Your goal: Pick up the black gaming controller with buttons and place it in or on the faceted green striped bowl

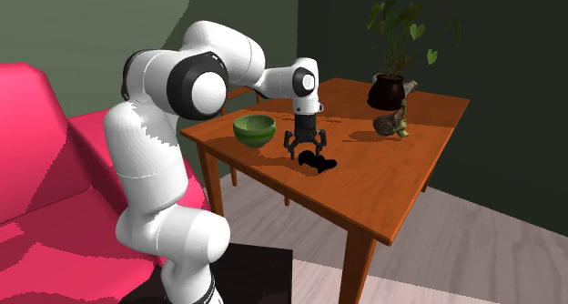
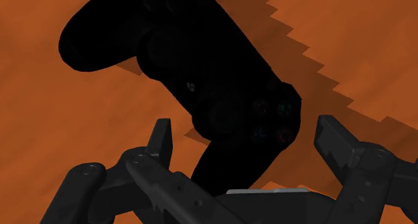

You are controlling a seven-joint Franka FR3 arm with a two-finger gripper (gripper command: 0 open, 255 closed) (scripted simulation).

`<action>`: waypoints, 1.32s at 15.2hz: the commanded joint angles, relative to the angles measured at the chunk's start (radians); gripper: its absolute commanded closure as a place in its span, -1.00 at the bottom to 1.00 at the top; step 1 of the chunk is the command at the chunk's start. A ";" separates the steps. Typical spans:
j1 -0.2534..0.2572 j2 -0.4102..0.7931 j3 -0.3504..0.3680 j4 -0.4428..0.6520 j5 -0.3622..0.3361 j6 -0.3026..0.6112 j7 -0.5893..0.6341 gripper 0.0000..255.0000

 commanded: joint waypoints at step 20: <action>0.003 -0.019 0.005 0.087 -0.003 -0.105 -0.010 1.00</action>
